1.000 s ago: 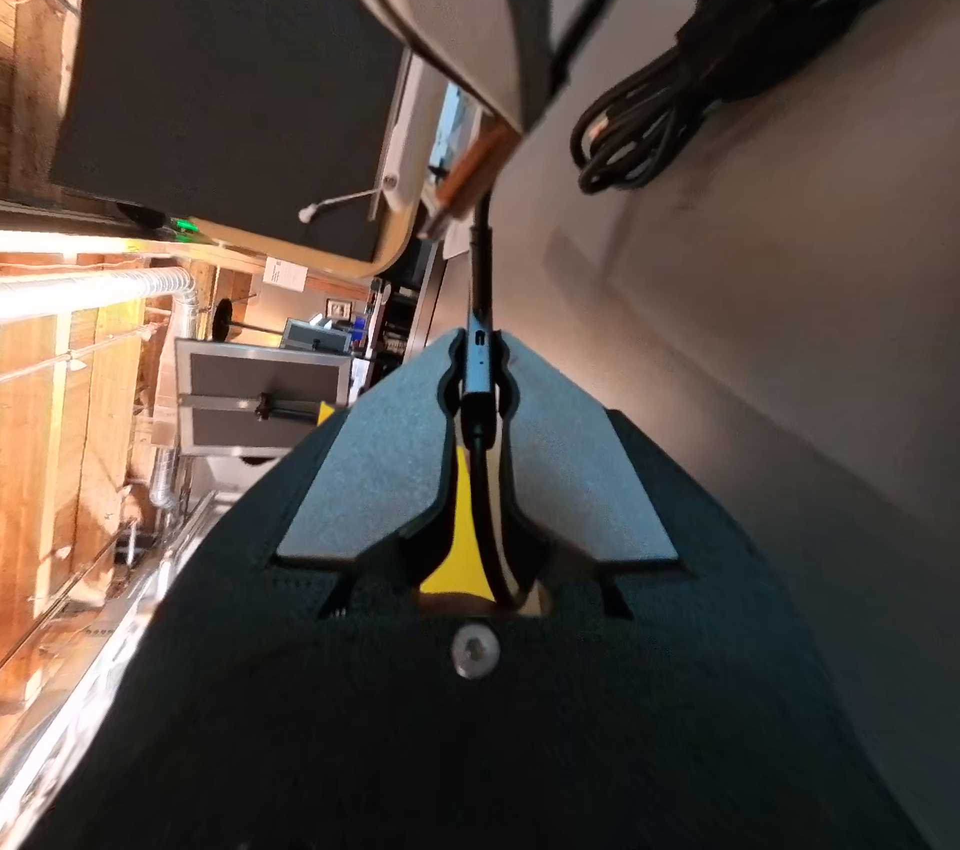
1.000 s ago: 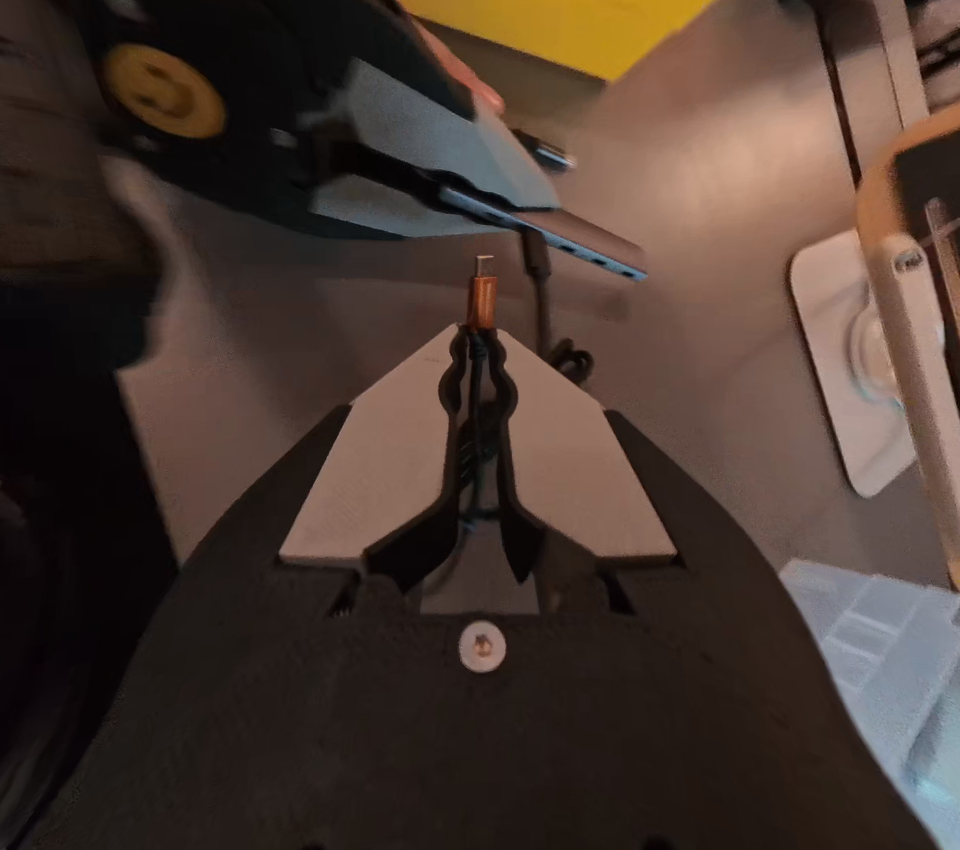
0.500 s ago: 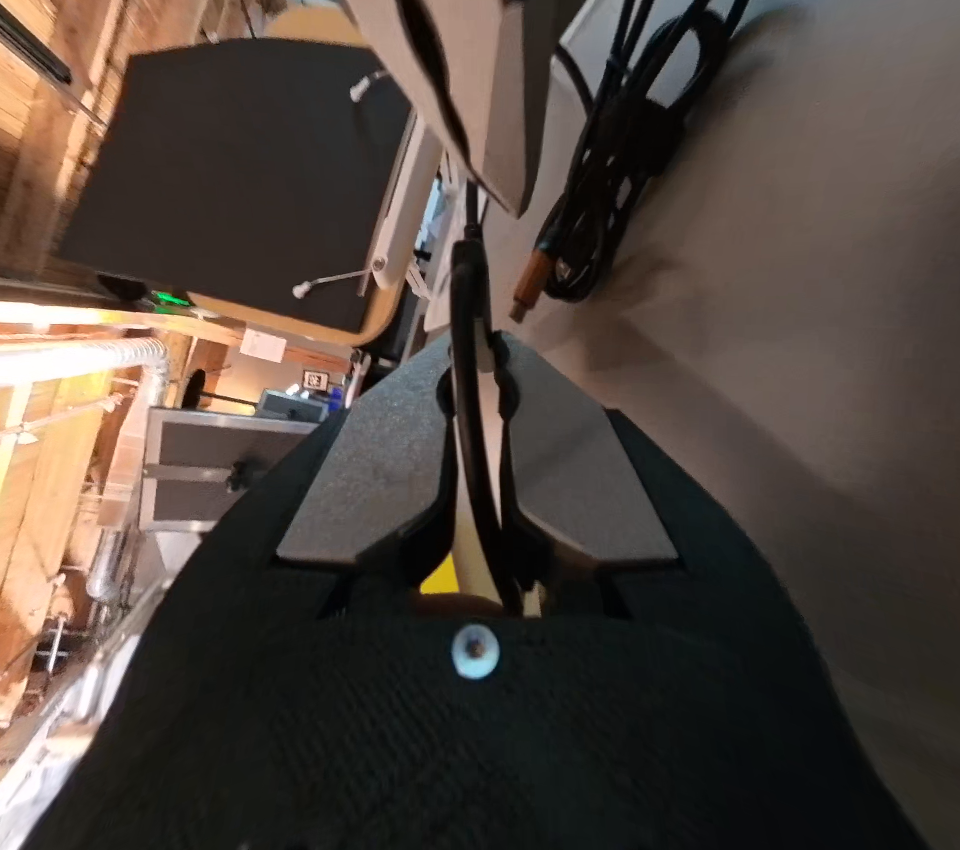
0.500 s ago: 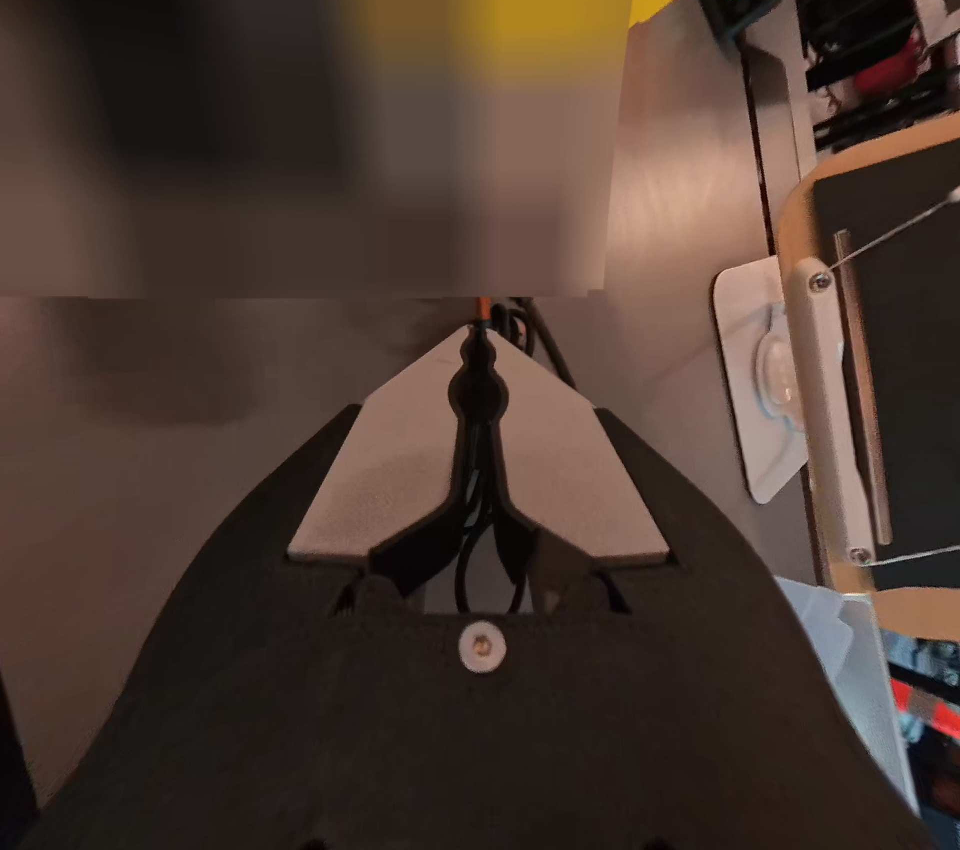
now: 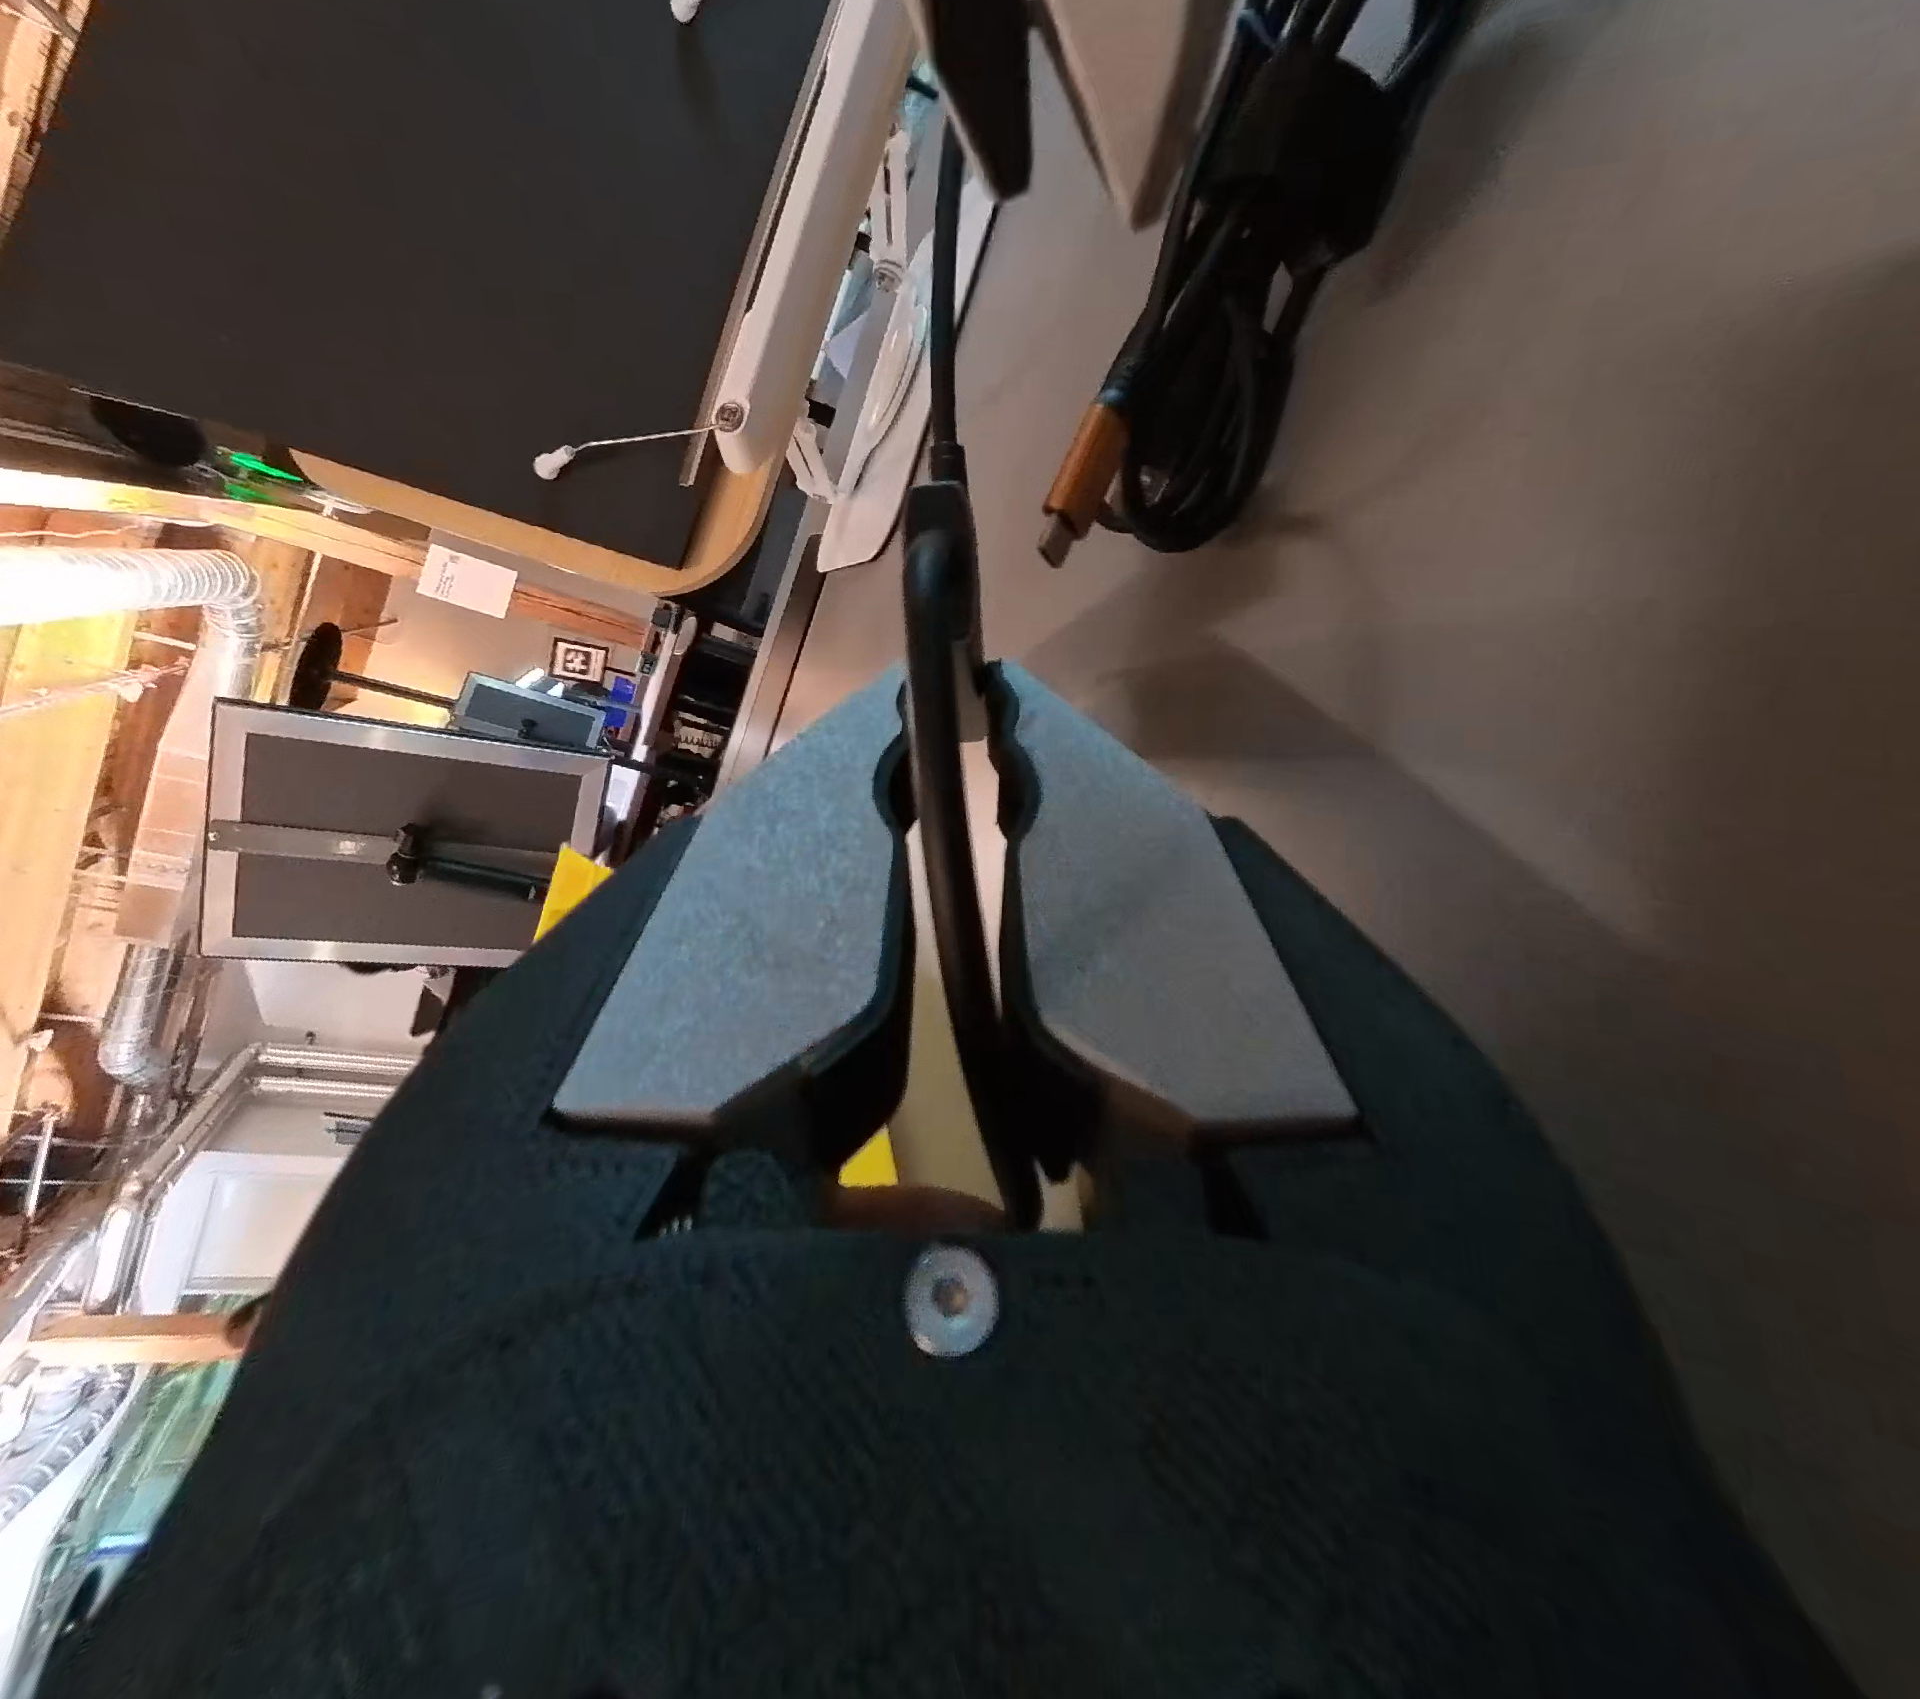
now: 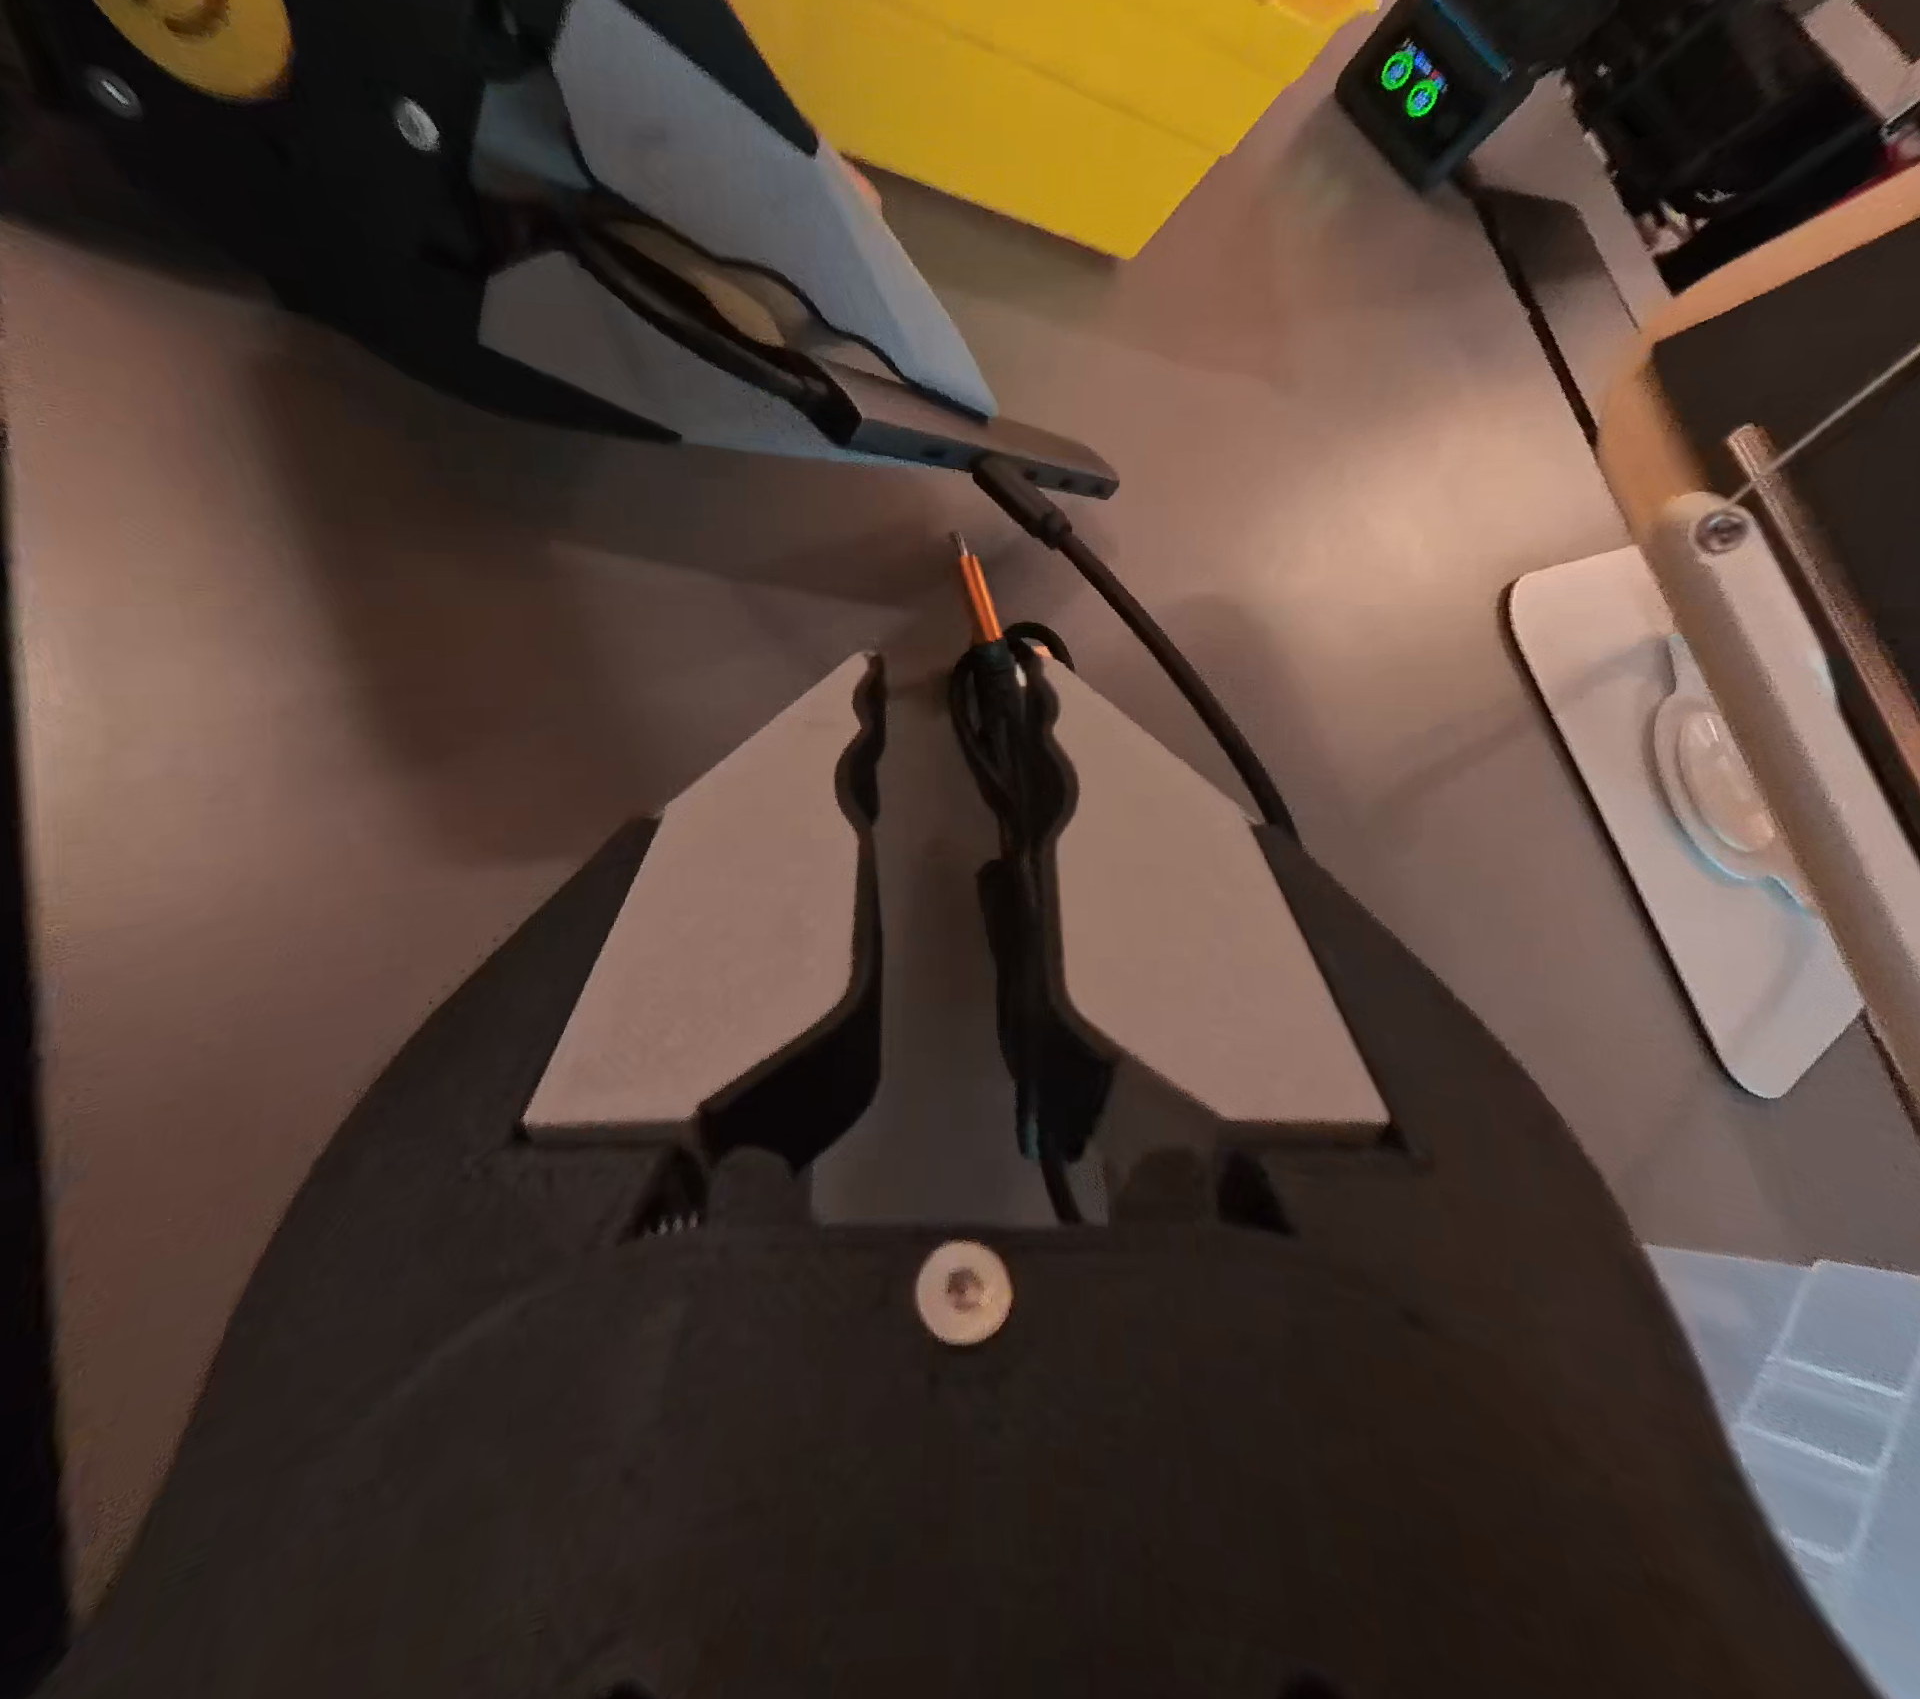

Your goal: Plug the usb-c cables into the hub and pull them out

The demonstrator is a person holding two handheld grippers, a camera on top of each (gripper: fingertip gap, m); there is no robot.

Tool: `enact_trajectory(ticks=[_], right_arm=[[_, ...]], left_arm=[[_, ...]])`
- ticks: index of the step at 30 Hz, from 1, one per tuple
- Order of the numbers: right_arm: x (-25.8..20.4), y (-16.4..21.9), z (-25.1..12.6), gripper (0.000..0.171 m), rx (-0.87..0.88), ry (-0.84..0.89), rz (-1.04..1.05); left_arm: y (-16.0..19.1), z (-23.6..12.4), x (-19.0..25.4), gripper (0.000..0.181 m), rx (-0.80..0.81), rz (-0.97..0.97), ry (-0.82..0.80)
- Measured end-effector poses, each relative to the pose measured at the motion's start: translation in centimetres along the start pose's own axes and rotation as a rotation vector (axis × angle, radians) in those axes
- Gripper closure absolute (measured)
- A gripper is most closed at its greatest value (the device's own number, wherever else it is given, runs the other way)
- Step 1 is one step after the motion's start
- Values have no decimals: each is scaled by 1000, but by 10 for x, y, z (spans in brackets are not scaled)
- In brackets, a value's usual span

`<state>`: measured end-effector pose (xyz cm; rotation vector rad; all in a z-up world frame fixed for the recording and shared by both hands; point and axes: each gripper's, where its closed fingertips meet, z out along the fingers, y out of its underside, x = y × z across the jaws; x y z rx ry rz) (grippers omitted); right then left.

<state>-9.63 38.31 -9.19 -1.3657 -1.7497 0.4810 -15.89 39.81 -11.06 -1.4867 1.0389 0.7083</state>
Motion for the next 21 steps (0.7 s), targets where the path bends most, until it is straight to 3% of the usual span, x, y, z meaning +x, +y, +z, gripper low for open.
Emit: enact_trajectory(ticks=[5,11,14,21], right_arm=[[12,20,20,156,-103,41,-110],[16,32,34,154,-140,-7,-112],[16,27,34,169,-109,8,-155],[20,15,21,171,-120,231,-461]], left_arm=[[0,-2,-1,174,6,-7,1],[0,-1,1,174,10,-4,8],[1,-1,1,174,10,-14,19],[-5,-4,4,174,48,-92,66]])
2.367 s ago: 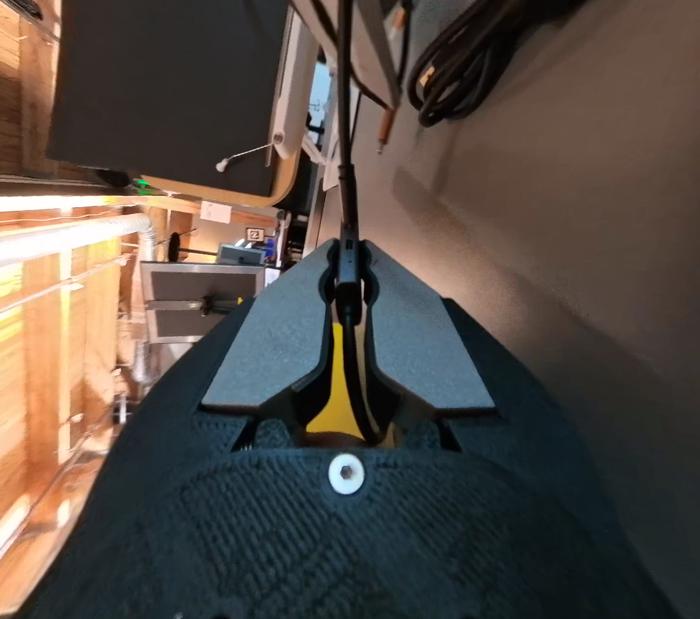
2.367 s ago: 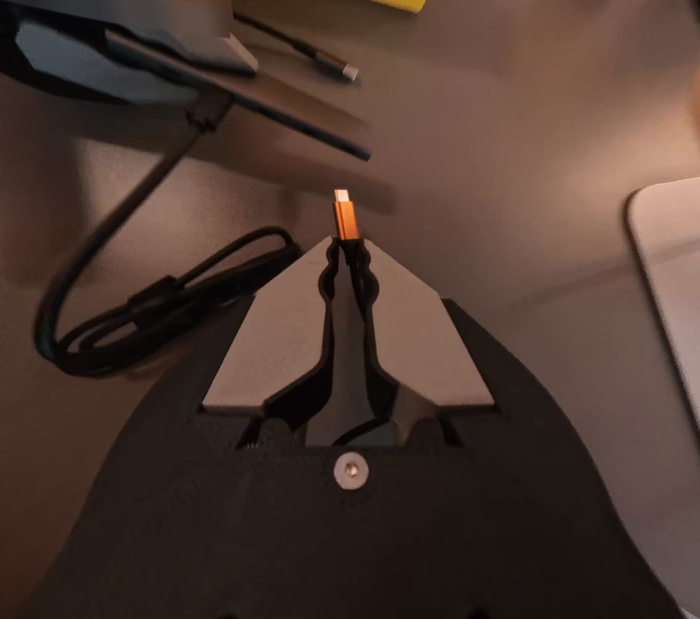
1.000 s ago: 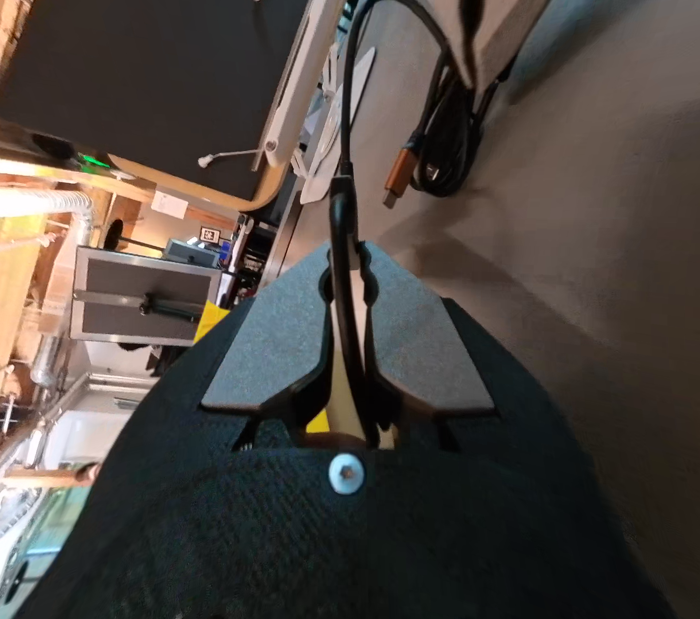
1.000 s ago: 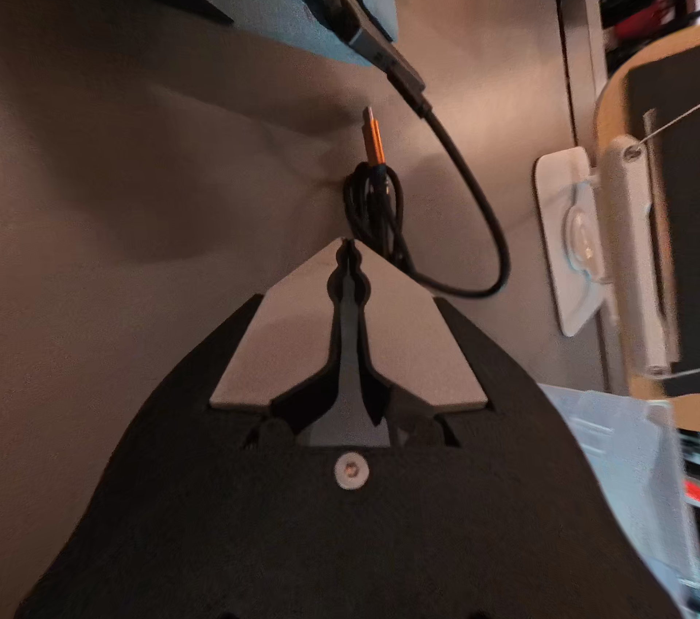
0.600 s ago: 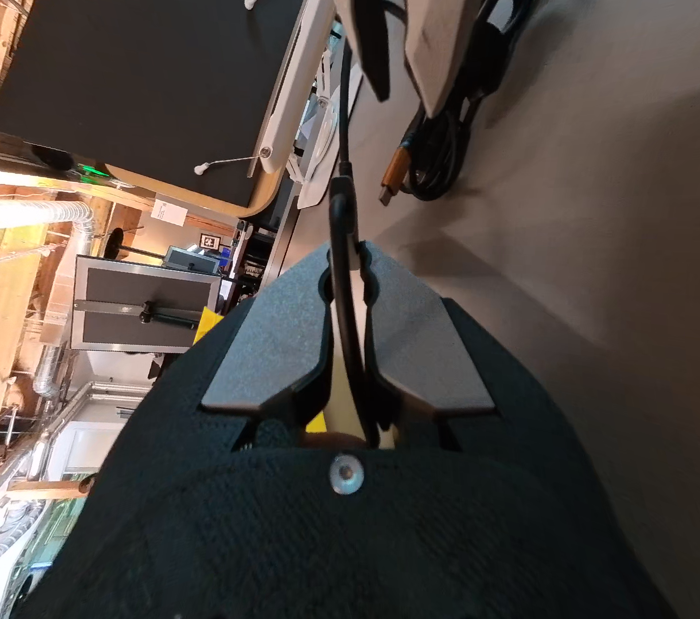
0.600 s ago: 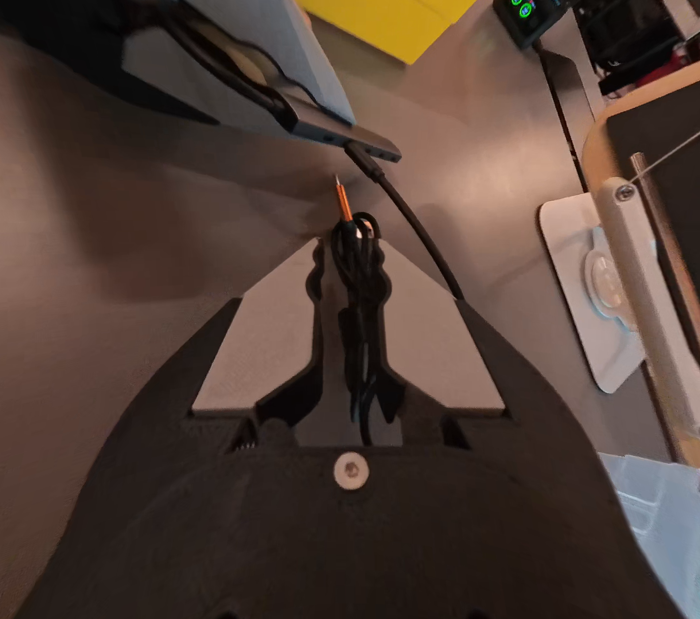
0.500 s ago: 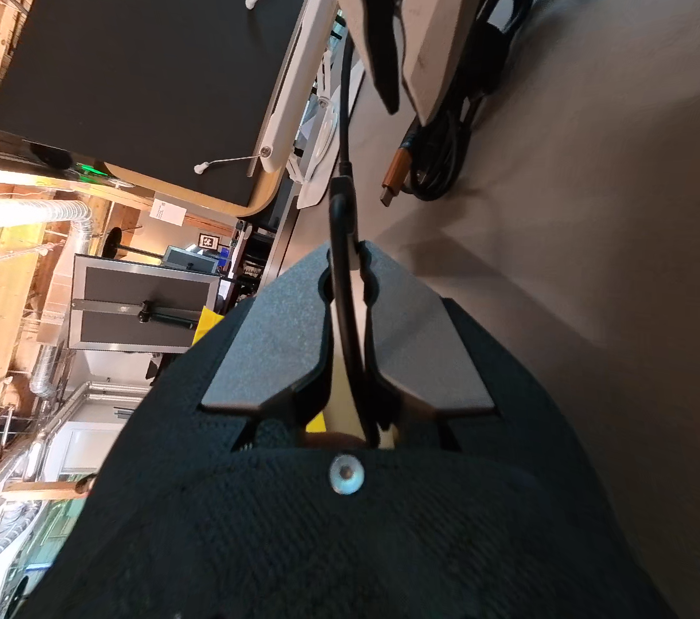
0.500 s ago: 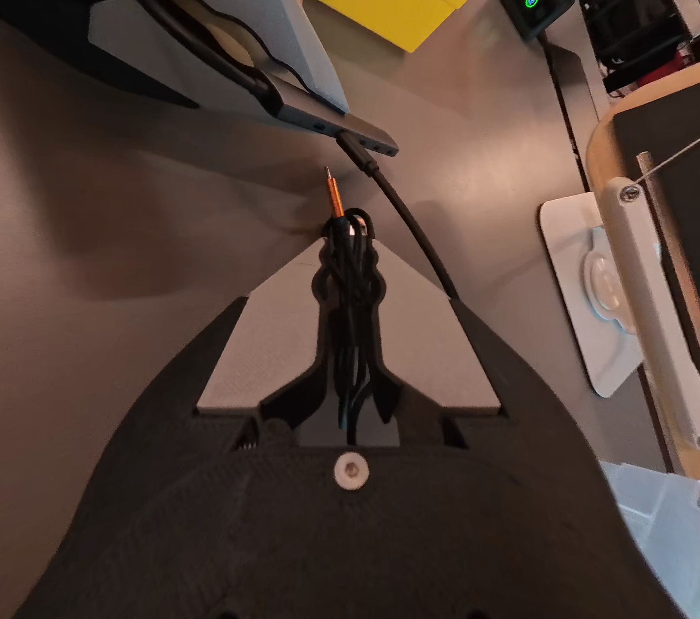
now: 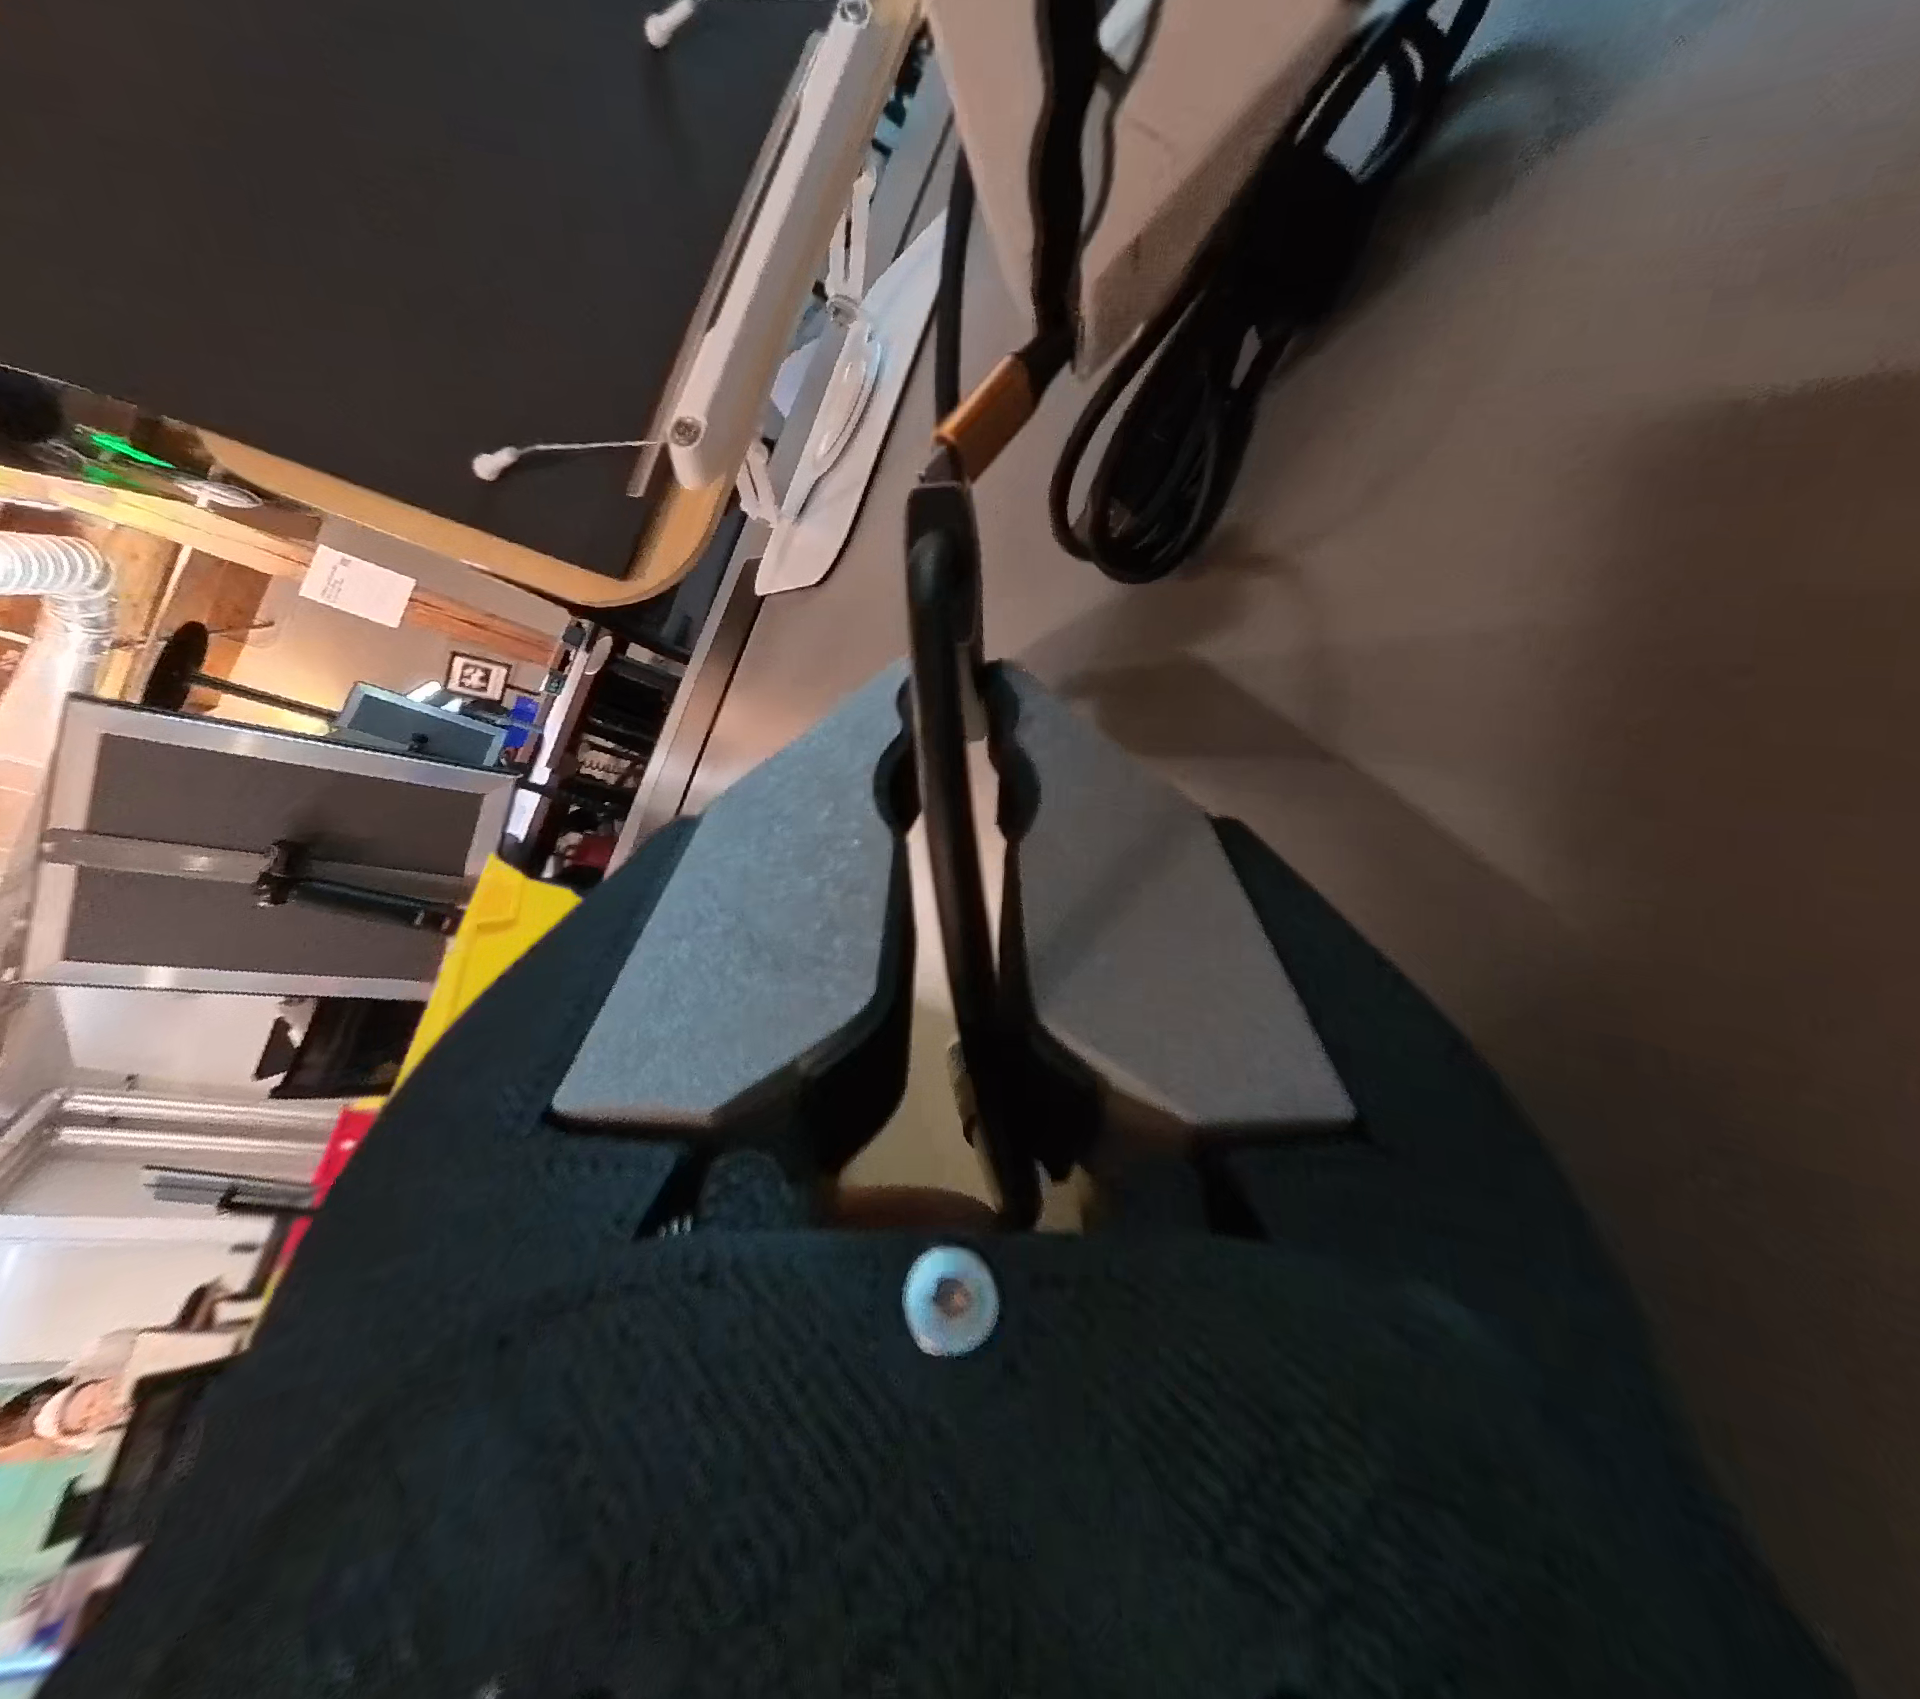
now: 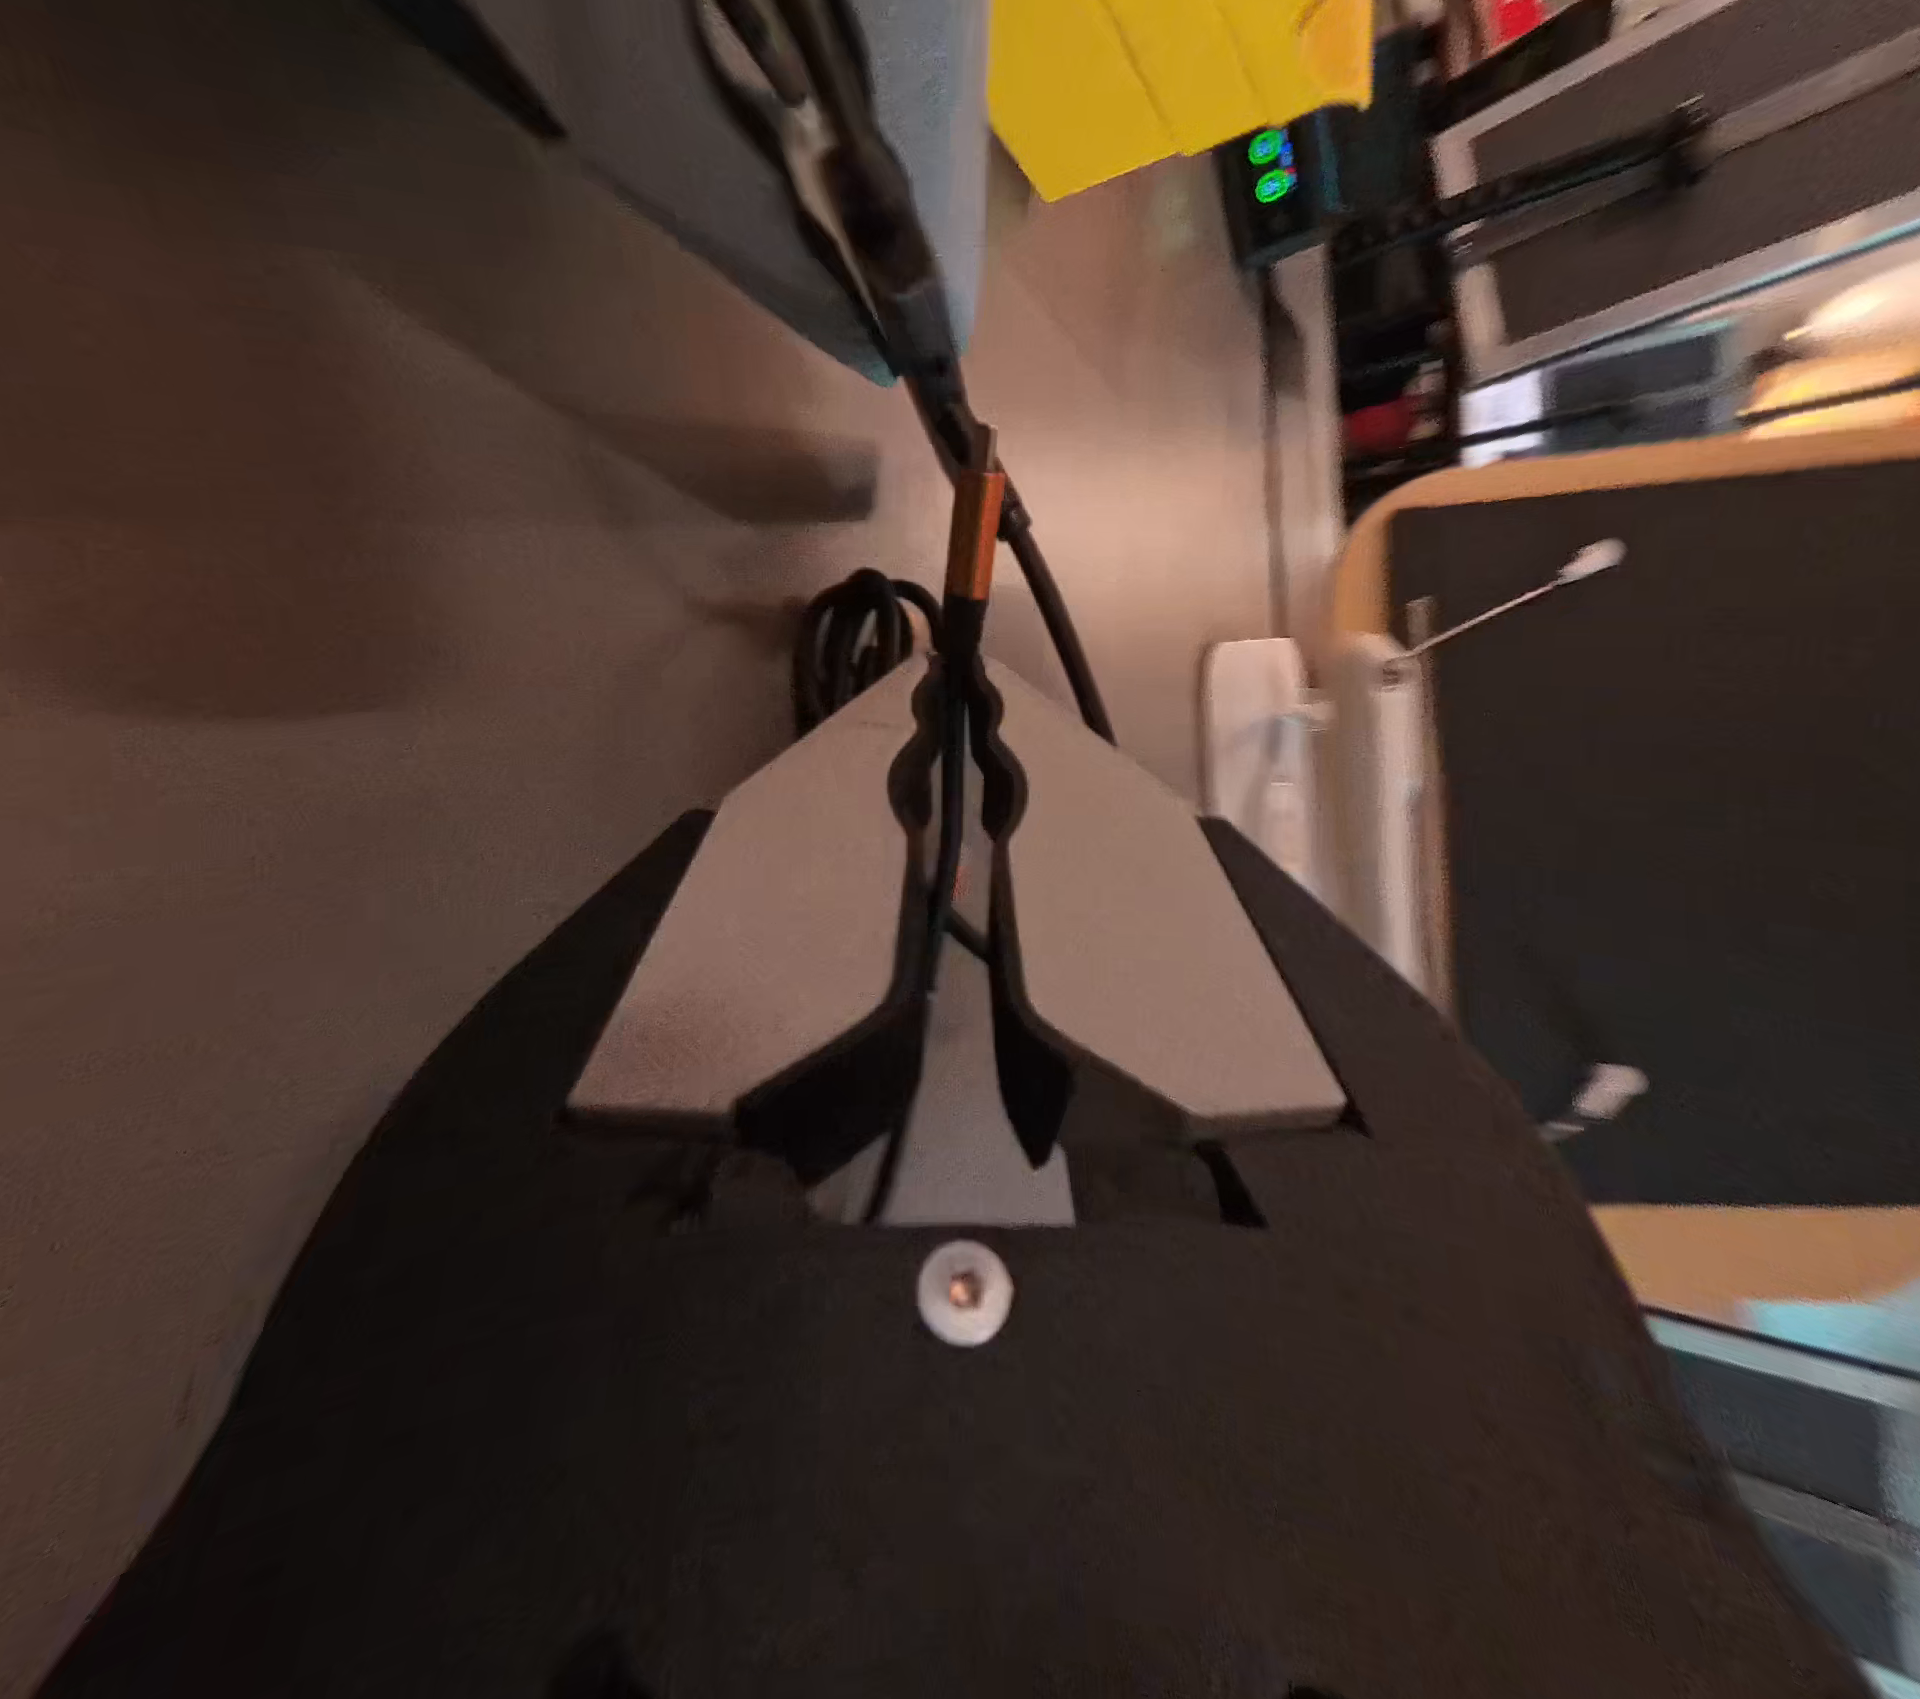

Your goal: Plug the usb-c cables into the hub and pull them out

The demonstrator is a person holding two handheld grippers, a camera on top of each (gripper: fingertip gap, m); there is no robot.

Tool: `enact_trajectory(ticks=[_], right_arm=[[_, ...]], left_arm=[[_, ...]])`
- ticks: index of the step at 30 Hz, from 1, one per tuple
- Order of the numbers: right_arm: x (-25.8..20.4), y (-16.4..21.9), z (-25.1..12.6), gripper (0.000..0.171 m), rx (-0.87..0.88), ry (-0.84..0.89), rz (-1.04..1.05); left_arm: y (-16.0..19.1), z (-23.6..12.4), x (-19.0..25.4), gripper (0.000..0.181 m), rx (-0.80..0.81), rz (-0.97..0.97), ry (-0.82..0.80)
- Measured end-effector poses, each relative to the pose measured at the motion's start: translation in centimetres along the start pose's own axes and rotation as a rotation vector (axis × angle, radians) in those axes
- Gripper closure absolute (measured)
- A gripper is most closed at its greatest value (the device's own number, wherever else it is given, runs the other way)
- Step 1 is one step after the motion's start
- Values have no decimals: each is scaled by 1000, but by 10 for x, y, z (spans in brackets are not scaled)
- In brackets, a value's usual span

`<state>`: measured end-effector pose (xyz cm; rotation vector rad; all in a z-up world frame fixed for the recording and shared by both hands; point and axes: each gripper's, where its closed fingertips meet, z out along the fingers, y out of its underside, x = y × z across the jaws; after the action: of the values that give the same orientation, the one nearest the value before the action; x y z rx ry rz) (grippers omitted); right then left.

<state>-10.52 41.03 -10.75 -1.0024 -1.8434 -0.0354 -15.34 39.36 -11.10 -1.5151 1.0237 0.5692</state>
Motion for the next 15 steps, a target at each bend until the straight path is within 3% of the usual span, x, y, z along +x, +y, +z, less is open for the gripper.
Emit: enact_trajectory(ticks=[6,15], right_arm=[[3,-5,-14,171,-184,268,-431],[18,-2,-27,171,-356,358,-548]], left_arm=[[-2,-3,-1,175,27,-94,39],[-1,0,2,174,4,-34,26]])
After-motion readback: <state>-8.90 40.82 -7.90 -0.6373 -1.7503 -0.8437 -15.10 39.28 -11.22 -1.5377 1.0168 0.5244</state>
